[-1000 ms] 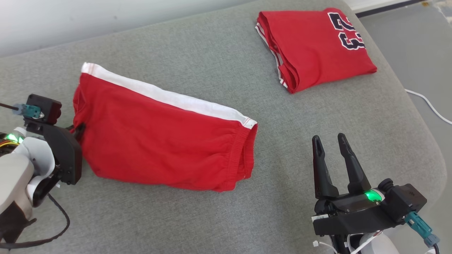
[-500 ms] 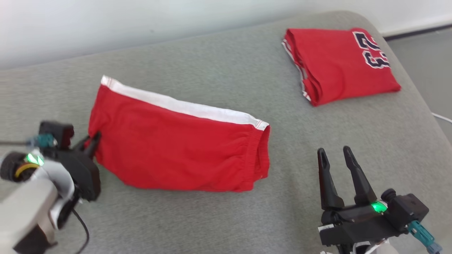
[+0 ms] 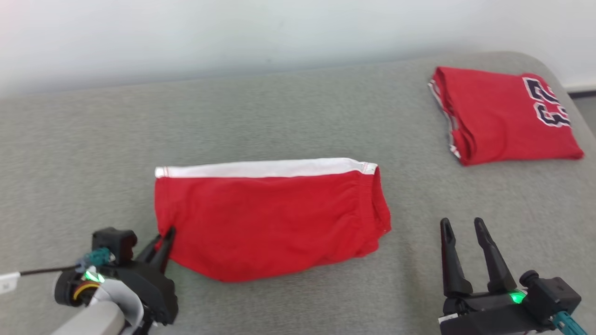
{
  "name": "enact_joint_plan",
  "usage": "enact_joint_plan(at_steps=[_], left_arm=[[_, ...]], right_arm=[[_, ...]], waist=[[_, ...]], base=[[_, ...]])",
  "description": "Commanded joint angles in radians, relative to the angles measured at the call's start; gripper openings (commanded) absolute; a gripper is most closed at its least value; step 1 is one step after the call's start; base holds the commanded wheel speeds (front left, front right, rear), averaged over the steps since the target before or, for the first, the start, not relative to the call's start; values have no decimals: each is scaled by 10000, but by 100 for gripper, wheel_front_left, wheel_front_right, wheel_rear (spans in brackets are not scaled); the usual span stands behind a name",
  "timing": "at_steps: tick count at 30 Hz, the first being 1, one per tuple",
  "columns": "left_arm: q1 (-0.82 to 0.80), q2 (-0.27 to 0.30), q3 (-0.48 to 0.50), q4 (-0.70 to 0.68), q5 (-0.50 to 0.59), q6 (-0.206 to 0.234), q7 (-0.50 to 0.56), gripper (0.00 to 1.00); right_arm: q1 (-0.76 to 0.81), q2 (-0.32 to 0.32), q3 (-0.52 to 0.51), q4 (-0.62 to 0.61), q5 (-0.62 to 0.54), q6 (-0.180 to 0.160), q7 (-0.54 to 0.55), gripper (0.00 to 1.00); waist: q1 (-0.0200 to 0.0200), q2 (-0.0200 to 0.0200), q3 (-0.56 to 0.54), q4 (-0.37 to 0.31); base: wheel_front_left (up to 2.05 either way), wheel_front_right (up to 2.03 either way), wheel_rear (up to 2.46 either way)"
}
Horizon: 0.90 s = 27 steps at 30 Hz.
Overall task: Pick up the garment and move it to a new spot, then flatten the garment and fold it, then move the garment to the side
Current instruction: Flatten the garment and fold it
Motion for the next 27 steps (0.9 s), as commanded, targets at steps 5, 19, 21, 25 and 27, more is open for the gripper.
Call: enact_joint_plan(at_steps=[5, 19, 21, 25, 27], left_arm=[[497, -121, -41, -404, -143, 221, -138, 0], [1202, -854, 2263, -778, 2505, 1272, -729, 100], [1602, -1030, 3010, -1183, 3232, 1435, -732, 100], [2571, -1304, 4296, -1986, 4723, 1595, -732, 100], [3064, -1531, 4815, -2318, 5363, 1596, -733, 100]], right_arm=[[314, -71, -190, 129, -143, -29, -8, 100], [104, -276, -316, 188, -406, -29, -7, 100], [128, -268, -367, 190, -490, -29, -7, 100], [201, -244, -472, 218, -701, -29, -7, 100], [221, -210, -488, 245, -795, -29, -7, 100]], waist=[[1, 0, -294, 690], [1, 0, -561, 906], [1, 0, -647, 946], [1, 0, -769, 993], [1, 0, -803, 997]], base=[[0, 0, 0], [0, 0, 0], [0, 0, 0], [0, 0, 0], [0, 0, 0]])
